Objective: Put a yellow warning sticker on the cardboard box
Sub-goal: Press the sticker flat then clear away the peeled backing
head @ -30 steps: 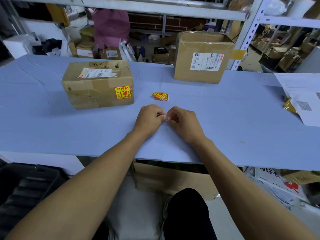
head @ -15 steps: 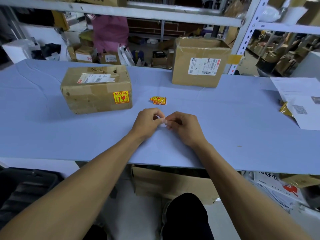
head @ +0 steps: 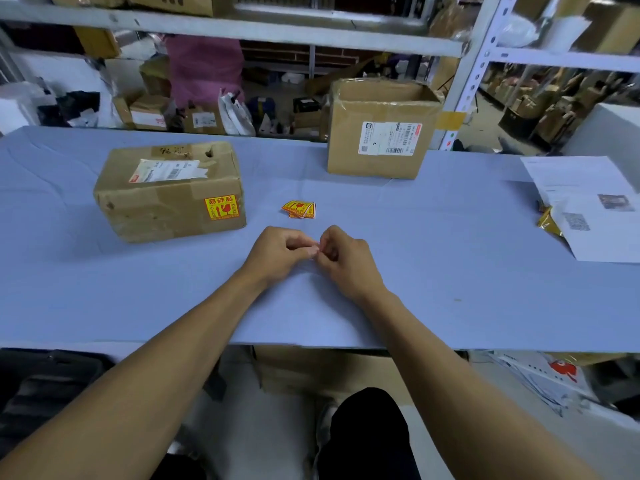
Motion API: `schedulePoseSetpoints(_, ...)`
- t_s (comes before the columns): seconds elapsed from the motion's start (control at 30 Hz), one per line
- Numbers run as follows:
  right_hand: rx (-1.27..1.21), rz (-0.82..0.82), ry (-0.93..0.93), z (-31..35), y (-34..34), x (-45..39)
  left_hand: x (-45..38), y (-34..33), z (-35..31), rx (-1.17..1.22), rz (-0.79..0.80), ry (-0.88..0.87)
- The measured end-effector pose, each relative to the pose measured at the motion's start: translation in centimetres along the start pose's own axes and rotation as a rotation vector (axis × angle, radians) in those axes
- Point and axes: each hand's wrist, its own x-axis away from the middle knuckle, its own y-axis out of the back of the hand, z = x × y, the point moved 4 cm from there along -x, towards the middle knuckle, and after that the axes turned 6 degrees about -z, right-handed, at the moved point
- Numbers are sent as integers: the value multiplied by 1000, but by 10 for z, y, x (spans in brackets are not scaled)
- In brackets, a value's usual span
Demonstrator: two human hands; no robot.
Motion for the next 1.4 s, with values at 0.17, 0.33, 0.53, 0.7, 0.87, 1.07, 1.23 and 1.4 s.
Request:
schedulePoseSetpoints(0.17, 63, -37, 77, 0, 0, 3, 1, 0, 4, -26, -67, 9)
schedulePoseSetpoints(0.33, 156, -2, 98, 4, 2, 11, -2, -2, 7, -112, -80, 110)
schedulePoseSetpoints(0.53, 339, 133, -96, 27, 57, -60, -67, 13, -90, -263, -145, 68)
schedulePoseSetpoints(0.7, 506, -39, -150, 49, 156, -153, -150, 29, -190, -578, -191, -159)
schedulePoseSetpoints(0.87, 627, -39, -180, 44, 211, -214, -216, 17, -251, -755, -185, -321)
schedulePoseSetpoints(1.07, 607, -38, -205, 5, 220, -283, -298, -7, -262, -905, -156, -366)
schedulePoseSetpoints(1.23, 629, -32, -191, -6, 207, -312, -328, -15, -237, -931, -17, -355)
schedulePoseSetpoints(1.4, 636, -8, -185, 9, 186, -295, -300, 4, -199, -942, 67, -247)
